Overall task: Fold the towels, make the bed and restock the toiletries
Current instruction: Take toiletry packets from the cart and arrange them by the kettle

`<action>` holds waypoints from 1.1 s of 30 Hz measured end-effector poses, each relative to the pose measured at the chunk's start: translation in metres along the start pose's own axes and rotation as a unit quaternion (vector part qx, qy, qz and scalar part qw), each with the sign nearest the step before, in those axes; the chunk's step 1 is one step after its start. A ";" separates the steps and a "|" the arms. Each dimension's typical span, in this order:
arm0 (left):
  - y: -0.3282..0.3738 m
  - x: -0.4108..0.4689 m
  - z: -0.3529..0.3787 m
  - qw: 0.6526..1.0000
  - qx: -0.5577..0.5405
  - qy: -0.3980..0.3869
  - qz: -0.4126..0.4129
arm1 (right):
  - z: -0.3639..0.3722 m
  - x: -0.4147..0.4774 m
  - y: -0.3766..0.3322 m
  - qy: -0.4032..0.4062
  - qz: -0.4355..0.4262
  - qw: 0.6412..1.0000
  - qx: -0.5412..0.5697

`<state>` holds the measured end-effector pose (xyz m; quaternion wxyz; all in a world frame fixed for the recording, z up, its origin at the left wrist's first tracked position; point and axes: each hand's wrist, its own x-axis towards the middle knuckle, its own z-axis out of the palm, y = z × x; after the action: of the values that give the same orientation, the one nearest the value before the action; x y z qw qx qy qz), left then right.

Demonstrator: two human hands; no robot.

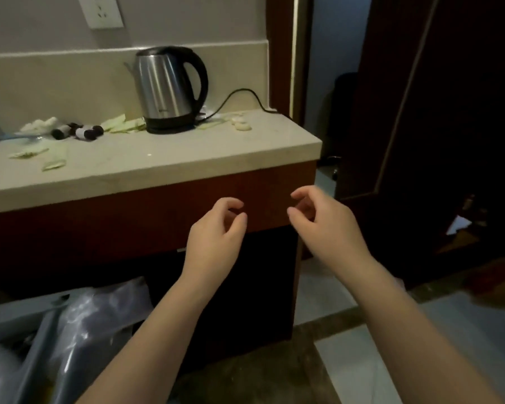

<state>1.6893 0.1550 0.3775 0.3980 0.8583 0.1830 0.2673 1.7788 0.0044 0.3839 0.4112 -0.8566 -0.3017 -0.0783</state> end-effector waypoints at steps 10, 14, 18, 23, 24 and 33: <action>-0.024 0.209 0.012 0.981 0.178 0.076 0.007 | 0.043 0.273 0.046 -0.061 -0.116 0.991 -0.020; -0.040 0.287 0.016 0.965 0.258 0.031 -0.031 | 0.088 0.374 0.054 -0.188 -0.154 0.967 -0.079; -0.052 0.359 0.026 0.948 0.318 -0.011 -0.016 | 0.127 0.448 0.061 -0.279 -0.193 0.935 -0.100; -0.068 0.413 0.033 0.916 0.386 -0.110 -0.004 | 0.143 0.476 0.066 -0.316 -0.239 0.914 -0.084; -0.073 0.416 0.034 0.905 0.405 -0.131 0.006 | 0.139 0.472 0.066 -0.325 -0.250 0.910 -0.069; -0.062 0.388 0.032 0.934 0.330 -0.135 -0.021 | 0.109 0.416 0.071 -0.257 -0.319 0.903 -0.131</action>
<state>2.0094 0.3790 0.4331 0.1187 0.9652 0.2235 0.0653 2.1421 0.2407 0.4254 0.1564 -0.7515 -0.6406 -0.0216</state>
